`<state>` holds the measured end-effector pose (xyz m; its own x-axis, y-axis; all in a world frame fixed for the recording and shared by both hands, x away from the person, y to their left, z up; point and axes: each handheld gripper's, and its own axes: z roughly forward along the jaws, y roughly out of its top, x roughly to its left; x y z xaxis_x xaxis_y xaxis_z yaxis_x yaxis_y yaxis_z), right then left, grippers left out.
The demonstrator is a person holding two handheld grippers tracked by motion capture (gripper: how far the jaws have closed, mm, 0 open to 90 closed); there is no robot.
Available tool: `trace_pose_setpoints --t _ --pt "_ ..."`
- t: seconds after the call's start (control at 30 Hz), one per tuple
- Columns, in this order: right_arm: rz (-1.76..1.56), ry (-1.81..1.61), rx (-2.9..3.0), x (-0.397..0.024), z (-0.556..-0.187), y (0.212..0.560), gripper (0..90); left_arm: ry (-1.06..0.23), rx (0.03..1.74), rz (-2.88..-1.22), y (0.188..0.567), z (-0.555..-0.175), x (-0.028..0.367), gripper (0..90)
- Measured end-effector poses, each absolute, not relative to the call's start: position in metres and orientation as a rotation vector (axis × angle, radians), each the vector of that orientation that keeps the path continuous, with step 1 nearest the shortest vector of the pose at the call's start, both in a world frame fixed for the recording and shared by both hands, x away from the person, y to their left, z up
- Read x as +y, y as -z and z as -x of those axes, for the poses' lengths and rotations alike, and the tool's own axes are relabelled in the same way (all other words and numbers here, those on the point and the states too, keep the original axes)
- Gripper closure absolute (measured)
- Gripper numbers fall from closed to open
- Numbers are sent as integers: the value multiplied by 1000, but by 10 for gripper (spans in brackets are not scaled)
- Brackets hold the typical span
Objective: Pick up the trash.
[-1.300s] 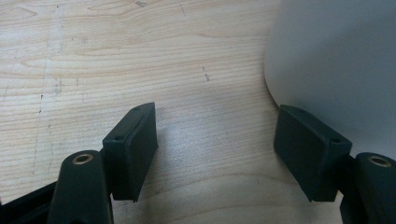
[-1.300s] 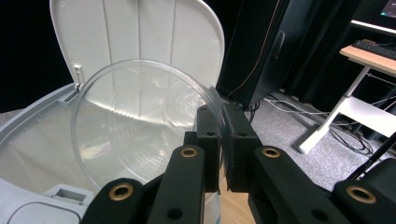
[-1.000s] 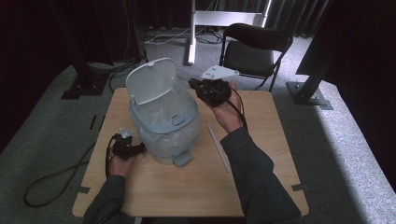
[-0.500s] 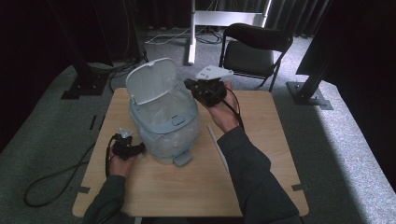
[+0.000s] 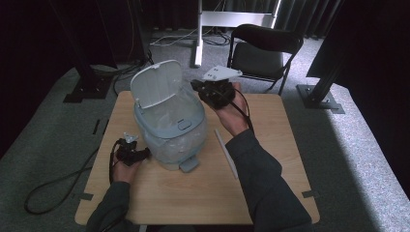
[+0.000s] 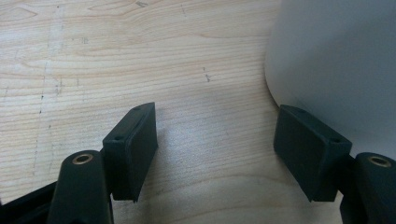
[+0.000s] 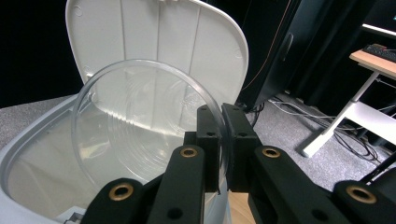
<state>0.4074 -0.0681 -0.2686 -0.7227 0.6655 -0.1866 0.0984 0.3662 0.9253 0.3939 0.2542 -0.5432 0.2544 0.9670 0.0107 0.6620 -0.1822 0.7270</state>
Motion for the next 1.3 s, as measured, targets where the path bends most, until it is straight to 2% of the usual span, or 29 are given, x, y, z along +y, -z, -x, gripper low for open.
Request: trace_pose_setpoints --t 0.83,0.87,0.9,0.93,1.07,1.3 --pt "-631 -1347 2124 -48 -411 271 856 -648 1476 -1923 543 -394 254 304" --pt "-627 -1350 2137 -45 -411 271 811 -648 1476 -1923 543 -394 254 303" --pt "-616 -1355 2178 -42 -413 272 709 -648 1476 -1924 543 -394 254 304" --pt "-612 -1320 2236 -36 -414 274 681 -648 1476 -1923 543 -394 254 304" --pt "-599 -1263 2242 -30 -412 279 639 -648 1476 -1923 543 -394 254 304" --pt "-626 -1267 2219 -42 -412 277 632 -648 1476 -1923 543 -394 254 304"
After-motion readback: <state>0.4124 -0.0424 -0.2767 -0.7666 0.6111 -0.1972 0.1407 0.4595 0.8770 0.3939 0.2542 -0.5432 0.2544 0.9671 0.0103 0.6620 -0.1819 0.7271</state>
